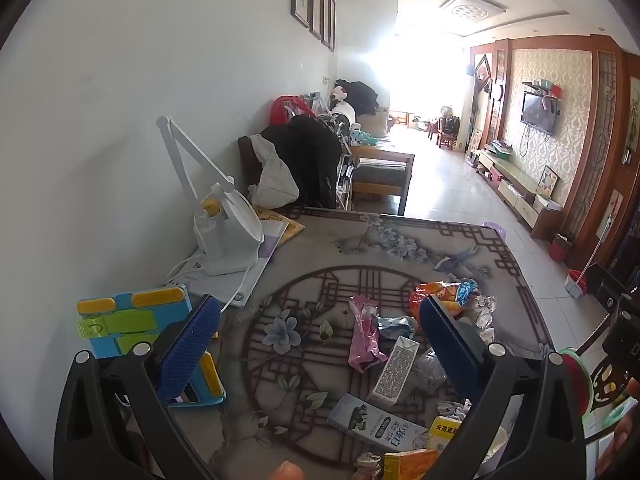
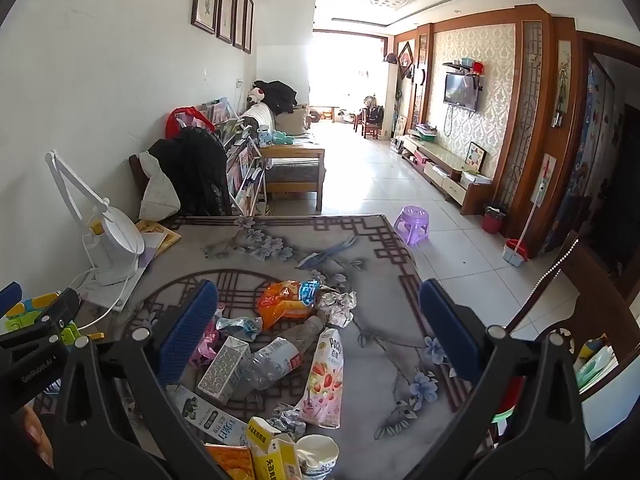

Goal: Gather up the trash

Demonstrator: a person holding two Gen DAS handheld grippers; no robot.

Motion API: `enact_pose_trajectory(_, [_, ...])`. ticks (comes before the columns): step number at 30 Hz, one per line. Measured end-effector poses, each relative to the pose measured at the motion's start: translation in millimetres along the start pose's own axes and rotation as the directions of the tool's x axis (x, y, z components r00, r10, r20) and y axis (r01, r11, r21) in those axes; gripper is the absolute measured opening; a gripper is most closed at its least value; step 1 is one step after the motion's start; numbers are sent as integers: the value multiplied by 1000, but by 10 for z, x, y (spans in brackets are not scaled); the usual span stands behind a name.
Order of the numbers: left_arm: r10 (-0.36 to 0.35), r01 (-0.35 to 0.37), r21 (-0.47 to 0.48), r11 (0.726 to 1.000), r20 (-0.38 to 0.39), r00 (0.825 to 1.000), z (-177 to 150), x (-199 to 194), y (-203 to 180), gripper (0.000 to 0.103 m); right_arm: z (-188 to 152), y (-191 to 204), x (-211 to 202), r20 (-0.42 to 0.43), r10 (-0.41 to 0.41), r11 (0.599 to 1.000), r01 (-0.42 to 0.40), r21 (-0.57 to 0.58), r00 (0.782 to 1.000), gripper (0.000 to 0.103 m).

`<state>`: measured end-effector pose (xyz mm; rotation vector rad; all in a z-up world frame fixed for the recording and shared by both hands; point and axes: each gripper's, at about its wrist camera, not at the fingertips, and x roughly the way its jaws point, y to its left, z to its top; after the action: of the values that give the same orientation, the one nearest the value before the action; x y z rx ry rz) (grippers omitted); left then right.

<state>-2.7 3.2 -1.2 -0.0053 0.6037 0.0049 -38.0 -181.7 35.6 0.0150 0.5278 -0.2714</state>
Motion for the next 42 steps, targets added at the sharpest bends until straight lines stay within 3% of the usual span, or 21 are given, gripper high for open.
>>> enact_pose_trajectory(22, [-44, 44, 4, 999, -34, 998, -56, 40, -32, 95, -49, 13, -19, 5, 2, 1000, -2, -5, 1000, 100])
enact_pose_trajectory(42, [-35, 35, 3, 999, -33, 999, -19, 40, -43, 95, -87, -25, 14, -4, 1, 1000, -1, 0, 1000, 100])
